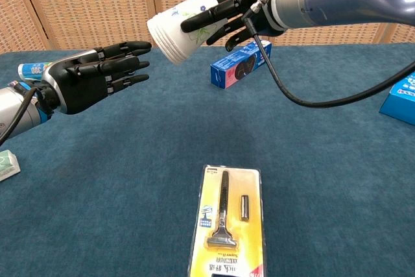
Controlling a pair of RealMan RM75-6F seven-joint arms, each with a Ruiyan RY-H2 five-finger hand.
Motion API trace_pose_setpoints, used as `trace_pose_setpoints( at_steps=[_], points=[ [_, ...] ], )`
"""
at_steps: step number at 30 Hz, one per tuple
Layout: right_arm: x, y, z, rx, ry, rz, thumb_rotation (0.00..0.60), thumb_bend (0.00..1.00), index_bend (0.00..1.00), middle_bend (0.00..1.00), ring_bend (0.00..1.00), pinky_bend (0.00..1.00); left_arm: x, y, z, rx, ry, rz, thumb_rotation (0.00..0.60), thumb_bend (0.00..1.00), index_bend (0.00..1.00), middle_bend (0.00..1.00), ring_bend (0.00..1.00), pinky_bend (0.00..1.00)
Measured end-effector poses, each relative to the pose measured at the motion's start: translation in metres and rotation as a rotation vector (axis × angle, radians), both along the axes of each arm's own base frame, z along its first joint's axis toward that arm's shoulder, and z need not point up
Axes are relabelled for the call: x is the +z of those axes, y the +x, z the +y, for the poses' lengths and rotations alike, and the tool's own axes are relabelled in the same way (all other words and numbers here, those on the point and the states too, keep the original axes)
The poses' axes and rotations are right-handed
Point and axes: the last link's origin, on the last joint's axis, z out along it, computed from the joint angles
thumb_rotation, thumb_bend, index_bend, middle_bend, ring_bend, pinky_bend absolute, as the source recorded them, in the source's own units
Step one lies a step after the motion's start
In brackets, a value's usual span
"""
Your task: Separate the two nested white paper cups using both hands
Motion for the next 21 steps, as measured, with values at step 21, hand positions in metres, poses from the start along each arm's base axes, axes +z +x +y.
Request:
trace_pose_setpoints(
  at_steps=[21],
  points=[
    [-0.009, -0.007, 0.004, -0.011, 0.021, 0.013, 0.600, 0.25, 0.79, 0.66, 0.51, 0.72, -0.010, 0.024, 0.001, 0.003, 0.011, -0.033, 0.600, 0.30, 0.46, 0.00, 0.00, 0.00]
  ],
)
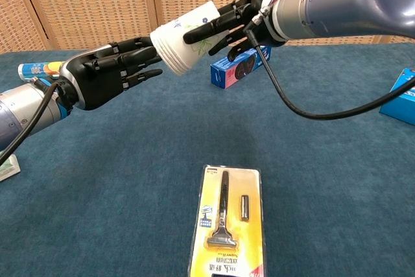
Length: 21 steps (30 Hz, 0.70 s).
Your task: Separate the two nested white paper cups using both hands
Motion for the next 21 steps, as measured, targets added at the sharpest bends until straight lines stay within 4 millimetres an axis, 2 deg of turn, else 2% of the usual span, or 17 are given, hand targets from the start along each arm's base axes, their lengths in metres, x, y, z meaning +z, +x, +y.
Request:
trace_pose_setpoints(
  at_steps=[21],
  points=[
    [0.001, -0.002, 0.002, 0.002, 0.003, 0.000, 0.600, 0.25, 0.79, 0.66, 0.51, 0.72, -0.002, 0.010, -0.003, 0.012, 0.006, -0.022, 0.600, 0.35, 0.53, 0.00, 0.00, 0.00]
  ],
)
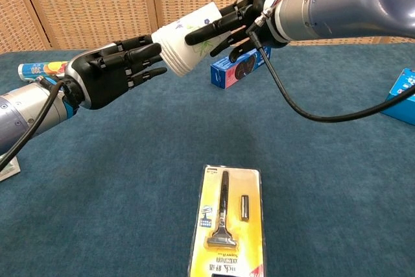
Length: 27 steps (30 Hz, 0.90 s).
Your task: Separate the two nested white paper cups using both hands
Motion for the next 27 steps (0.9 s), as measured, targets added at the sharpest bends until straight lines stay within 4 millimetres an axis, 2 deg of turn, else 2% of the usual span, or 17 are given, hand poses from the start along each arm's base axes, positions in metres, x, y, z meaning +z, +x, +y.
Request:
trace_pose_setpoints(
  at_steps=[8, 27],
  points=[
    [0.0028, -0.0004, 0.0010, 0.000, 0.000, -0.004, 0.600, 0.25, 0.79, 0.66, 0.51, 0.72, 0.0003, -0.0049, -0.0013, 0.029, -0.002, 0.001, 0.600, 0.41, 0.56, 0.00, 0.00, 0.00],
    [0.0057, -0.0016, 0.0016, -0.004, -0.003, -0.007, 0.600, 0.25, 0.79, 0.66, 0.51, 0.72, 0.0008, -0.0012, -0.0023, -0.010, -0.022, 0.016, 0.600, 0.42, 0.56, 0.00, 0.00, 0.00]
  ],
)
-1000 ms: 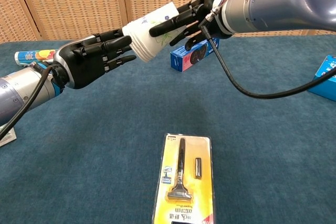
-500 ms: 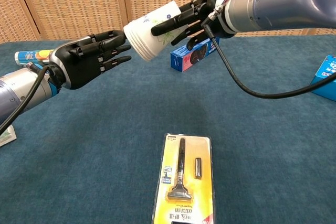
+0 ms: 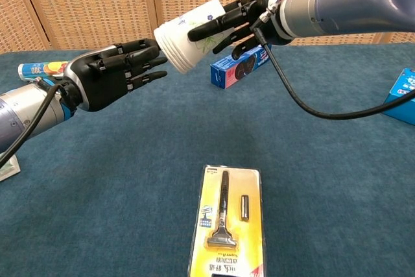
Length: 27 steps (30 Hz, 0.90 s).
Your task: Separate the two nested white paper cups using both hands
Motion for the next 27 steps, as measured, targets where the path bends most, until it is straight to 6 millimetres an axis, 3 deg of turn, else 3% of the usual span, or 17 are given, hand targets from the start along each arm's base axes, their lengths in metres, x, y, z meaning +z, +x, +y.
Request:
trace_pose_setpoints(
  at_steps=[18, 27],
  points=[
    [-0.001, 0.003, 0.001, 0.012, 0.001, 0.005, 0.600, 0.25, 0.79, 0.66, 0.51, 0.72, -0.006, 0.018, 0.003, -0.022, -0.007, -0.009, 0.600, 0.42, 0.56, 0.00, 0.00, 0.00],
    [-0.001, 0.001, 0.001, 0.011, 0.001, 0.010, 0.600, 0.25, 0.79, 0.66, 0.51, 0.72, -0.008, 0.016, 0.001, -0.019, -0.014, -0.006, 0.600, 0.42, 0.56, 0.00, 0.00, 0.00]
  ],
)
